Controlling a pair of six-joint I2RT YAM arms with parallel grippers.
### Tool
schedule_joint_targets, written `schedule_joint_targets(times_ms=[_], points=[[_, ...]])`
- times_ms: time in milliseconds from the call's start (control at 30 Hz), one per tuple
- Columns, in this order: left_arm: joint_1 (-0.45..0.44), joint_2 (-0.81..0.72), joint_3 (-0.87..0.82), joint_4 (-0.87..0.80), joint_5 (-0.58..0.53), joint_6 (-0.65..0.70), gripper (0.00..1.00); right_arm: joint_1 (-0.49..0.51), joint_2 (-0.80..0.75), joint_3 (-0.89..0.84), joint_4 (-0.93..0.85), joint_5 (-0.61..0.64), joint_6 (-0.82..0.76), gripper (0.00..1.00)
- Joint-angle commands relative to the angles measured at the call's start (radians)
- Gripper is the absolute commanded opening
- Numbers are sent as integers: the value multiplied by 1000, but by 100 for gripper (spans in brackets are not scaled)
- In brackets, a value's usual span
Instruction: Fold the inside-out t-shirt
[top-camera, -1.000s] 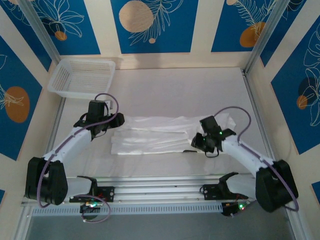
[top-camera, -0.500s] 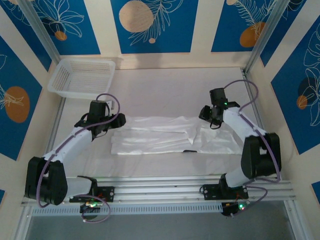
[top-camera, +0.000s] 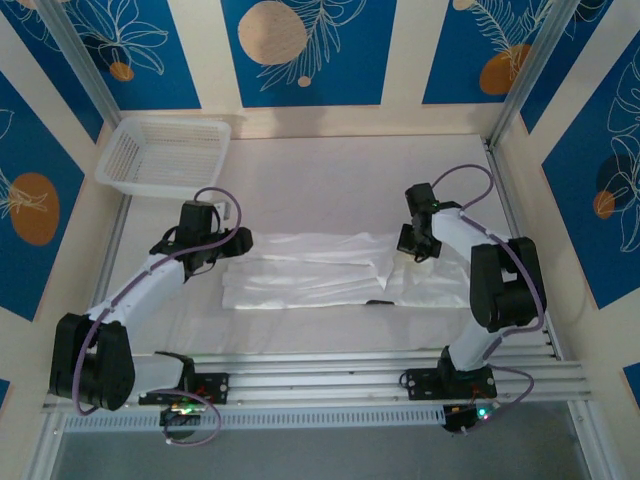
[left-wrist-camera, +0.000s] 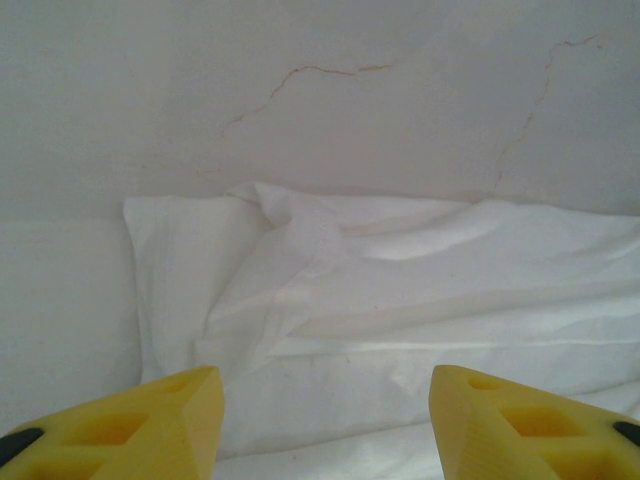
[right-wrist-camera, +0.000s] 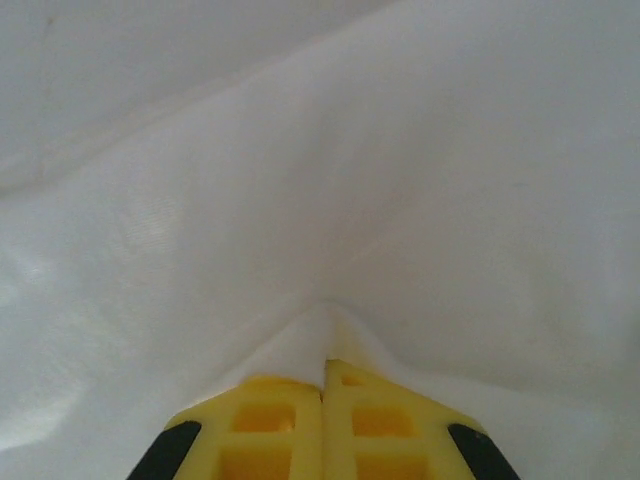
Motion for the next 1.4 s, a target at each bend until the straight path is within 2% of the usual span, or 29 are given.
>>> schedule_joint_targets(times_ms=[0, 100, 200, 233, 333, 400, 433, 500, 567, 600, 633, 667, 767, 967, 1067, 1233, 1367], points=[[-9, 14, 5, -5, -11, 16, 56, -21, -117, -34, -34, 29, 19, 0], [-9, 28, 14, -4, -7, 19, 56, -76, -243, -122, -26, 9, 68, 0], [-9, 37, 18, 5, -2, 20, 56, -141, -419, -282, 12, -23, 162, 2], [-9, 39, 19, 5, -4, 22, 56, -156, -472, -329, 16, -28, 194, 7], [-11, 36, 19, 8, -6, 21, 56, -216, -662, -471, 38, -94, 298, 32], [-15, 28, 17, 14, 1, 17, 56, -278, -798, -534, 96, -197, 319, 39], [-19, 27, 18, 16, 4, 18, 57, -298, -841, -544, 133, -242, 309, 38], [-38, 30, 28, 12, 4, 19, 57, -304, -861, -500, 160, -268, 268, 27], [-74, 43, 40, 19, -3, 14, 49, -277, -777, -418, 153, -268, 206, 23], [-98, 58, 52, 17, -15, 5, 38, -256, -713, -373, 147, -273, 174, 20], [-120, 75, 65, 14, -31, -3, 22, -237, -648, -340, 145, -284, 146, 17], [-148, 103, 86, -2, -63, -16, 0, -222, -570, -299, 136, -303, 113, 14], [-208, 213, 179, -86, -145, -50, 0, -192, -353, -187, 70, -299, 47, 0], [-251, 441, 352, -204, -243, -119, 0, -221, -79, -119, 61, -286, 24, 0], [-253, 538, 424, -252, -313, -155, 0, -233, -1, -88, 37, -266, 20, 0], [-253, 712, 532, -261, -323, -178, 0, -233, 103, -23, -40, -207, 47, 0], [-247, 930, 753, -261, -314, -178, 0, -226, 148, 3, -60, -238, 37, 0]])
